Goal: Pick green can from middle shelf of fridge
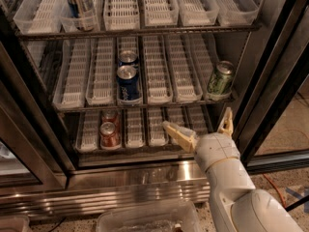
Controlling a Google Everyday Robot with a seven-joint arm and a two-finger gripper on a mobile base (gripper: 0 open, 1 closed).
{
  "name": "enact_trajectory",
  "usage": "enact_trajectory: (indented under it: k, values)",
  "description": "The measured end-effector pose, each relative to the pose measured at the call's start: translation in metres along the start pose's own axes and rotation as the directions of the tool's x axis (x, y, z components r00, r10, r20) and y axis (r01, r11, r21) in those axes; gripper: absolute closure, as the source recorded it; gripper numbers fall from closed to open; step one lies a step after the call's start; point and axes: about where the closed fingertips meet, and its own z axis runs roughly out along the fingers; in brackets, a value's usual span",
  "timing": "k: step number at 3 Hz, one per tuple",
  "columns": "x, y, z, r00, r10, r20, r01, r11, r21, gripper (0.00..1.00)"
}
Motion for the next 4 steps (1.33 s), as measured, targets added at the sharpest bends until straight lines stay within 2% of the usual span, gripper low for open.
enact_trajectory:
  k: [1,2,4]
  values:
    - [0.000,0.000,0.000,1.000,0.000,0.000,0.000,1.0000,0.000,0.00]
    - [0.002,-0.004,0.002,1.000,0.008,0.001,-0.008,0.9997,0.022,0.00]
    - [-0.005,-0.033,0.018,0.999,0.014,0.029,-0.018,0.9933,0.115,0.00]
